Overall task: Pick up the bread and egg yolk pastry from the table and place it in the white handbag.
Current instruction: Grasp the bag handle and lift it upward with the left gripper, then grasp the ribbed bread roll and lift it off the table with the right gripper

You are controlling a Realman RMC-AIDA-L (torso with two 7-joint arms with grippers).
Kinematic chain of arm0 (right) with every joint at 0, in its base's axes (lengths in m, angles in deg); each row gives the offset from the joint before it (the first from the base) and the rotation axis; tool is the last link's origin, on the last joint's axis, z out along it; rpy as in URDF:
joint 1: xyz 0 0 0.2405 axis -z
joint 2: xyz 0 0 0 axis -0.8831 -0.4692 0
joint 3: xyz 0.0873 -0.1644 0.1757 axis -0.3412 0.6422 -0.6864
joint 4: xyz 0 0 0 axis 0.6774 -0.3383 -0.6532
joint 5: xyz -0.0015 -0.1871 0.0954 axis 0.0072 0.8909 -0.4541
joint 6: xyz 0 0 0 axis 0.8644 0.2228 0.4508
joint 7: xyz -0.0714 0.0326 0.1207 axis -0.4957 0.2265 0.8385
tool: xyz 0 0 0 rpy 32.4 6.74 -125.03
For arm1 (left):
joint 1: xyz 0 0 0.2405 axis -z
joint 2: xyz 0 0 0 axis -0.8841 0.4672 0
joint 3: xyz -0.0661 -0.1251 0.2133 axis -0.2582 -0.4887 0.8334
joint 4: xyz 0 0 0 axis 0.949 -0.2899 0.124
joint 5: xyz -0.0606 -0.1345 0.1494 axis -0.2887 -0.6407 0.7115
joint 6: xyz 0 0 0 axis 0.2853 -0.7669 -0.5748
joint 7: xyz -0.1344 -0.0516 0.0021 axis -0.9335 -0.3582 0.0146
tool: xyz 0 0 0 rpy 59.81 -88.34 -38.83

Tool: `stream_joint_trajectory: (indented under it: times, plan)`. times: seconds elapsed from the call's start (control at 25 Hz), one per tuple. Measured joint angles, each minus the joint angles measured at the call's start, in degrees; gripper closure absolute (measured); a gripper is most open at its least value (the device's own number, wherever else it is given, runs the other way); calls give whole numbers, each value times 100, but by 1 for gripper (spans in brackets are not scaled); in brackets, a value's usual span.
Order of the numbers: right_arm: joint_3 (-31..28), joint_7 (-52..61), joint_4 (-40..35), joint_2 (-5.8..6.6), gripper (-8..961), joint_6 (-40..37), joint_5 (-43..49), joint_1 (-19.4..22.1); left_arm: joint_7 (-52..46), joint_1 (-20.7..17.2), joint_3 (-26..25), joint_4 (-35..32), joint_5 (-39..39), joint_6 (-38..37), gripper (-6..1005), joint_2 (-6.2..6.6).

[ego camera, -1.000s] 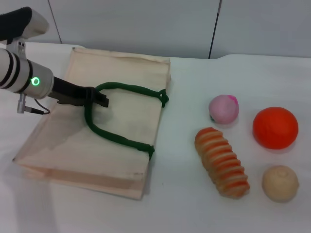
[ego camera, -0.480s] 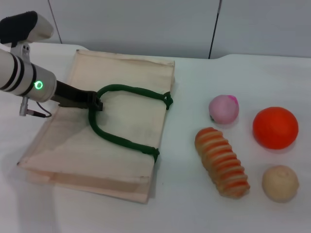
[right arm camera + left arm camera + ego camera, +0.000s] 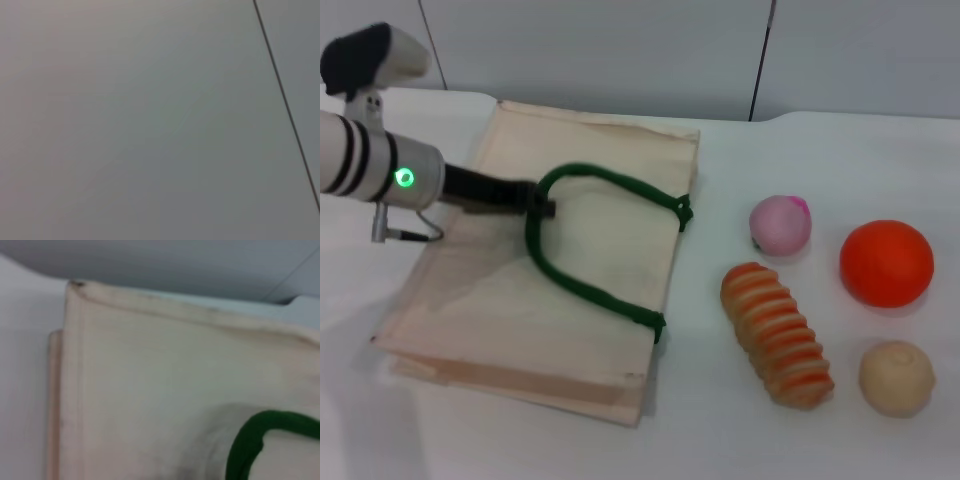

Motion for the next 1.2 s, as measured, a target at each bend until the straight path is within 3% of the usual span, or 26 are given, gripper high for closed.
stream_joint_trajectory:
  times: [0.28, 0.52, 0.88, 1.2]
  plan:
    - [45, 30, 2, 8, 69, 7, 222, 5, 1019, -653, -1, -637, -2086, 995, 879, -20]
    - [47, 729, -294, 32, 67, 96, 1207, 91, 1821, -1120, -2, -639, -3816, 1822, 880, 175]
    - [54, 2923, -2115, 56, 69, 212, 4266, 433, 2287, -1341, -12, -572, -4748, 2411, 880, 314]
    - [55, 5165, -3906, -25, 71, 541, 6705, 443, 2434, -1435, -23, -546, -5450, 3032, 880, 446]
